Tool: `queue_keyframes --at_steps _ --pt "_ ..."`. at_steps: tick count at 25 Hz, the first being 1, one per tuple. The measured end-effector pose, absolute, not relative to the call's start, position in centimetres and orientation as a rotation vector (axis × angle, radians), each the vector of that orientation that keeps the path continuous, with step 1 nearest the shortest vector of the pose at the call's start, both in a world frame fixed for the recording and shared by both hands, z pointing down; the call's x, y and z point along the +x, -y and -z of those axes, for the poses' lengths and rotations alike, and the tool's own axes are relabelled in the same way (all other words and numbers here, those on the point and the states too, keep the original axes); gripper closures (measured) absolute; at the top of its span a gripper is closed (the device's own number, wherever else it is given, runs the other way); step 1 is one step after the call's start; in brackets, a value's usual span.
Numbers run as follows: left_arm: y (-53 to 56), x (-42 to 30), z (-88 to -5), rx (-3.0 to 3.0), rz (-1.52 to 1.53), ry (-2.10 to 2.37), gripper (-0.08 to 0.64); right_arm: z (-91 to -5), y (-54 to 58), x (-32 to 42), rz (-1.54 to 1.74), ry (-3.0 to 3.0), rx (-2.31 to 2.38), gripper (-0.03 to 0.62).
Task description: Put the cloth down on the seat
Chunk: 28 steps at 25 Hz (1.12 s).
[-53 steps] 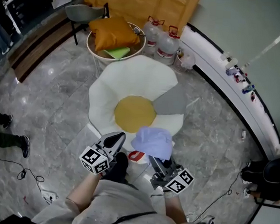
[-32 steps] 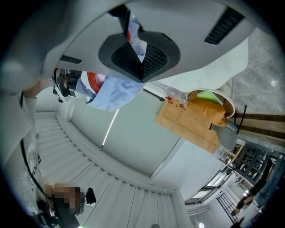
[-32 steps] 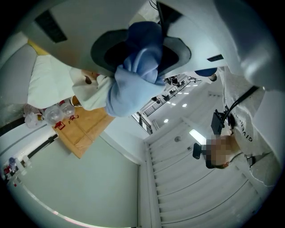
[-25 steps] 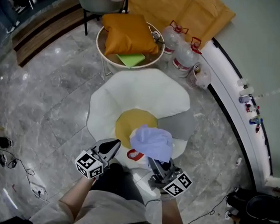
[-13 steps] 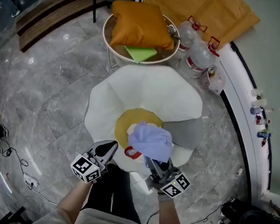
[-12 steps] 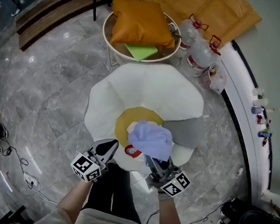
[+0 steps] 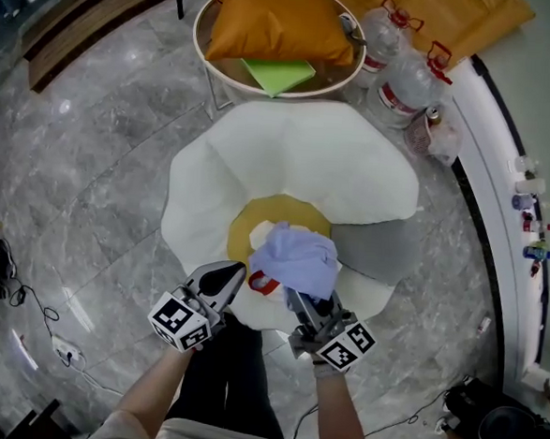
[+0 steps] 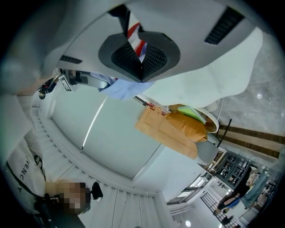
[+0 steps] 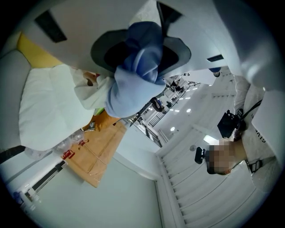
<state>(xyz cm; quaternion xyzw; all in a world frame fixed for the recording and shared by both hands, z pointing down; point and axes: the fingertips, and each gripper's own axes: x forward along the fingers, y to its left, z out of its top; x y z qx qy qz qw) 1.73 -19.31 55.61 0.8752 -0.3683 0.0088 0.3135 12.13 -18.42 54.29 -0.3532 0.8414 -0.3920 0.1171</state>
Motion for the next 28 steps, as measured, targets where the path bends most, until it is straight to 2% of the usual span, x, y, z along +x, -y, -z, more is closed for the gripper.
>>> queue_keyframes --at_steps 14,28 --pt "22.8 3.3 -62.7 2.281 -0.061 0.94 0.546 -61.4 22.7 11.1 1.194 -2.501 -0.984 0.439" --pt "24.2 3.2 -71.6 2.246 -0.11 1.022 0.546 -72.3 23.5 10.7 1.288 -2.491 -0.992 0.437"
